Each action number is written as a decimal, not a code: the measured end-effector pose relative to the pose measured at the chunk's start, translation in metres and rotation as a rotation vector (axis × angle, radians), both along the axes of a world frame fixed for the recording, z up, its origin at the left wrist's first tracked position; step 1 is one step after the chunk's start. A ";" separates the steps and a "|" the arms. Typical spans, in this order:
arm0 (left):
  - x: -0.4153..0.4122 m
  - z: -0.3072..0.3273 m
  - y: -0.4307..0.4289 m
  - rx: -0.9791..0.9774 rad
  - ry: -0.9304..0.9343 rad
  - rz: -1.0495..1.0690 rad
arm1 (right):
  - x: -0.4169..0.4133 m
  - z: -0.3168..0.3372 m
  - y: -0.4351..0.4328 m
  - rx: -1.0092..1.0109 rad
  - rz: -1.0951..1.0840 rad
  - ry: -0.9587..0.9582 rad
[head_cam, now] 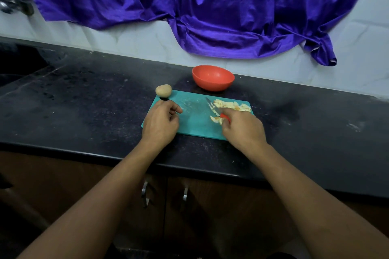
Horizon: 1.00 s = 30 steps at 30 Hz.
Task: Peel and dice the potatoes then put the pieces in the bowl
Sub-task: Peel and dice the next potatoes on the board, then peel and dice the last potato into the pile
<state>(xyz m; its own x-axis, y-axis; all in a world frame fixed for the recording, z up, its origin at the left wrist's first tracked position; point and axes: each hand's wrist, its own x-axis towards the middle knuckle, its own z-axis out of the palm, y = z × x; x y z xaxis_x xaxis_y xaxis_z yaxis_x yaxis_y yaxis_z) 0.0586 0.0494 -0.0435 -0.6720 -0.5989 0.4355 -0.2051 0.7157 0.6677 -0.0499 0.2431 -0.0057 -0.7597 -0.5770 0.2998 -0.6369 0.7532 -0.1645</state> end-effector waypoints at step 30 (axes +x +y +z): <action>-0.042 0.016 -0.063 -0.069 -0.217 0.112 | 0.009 -0.030 -0.011 -0.362 0.136 -0.041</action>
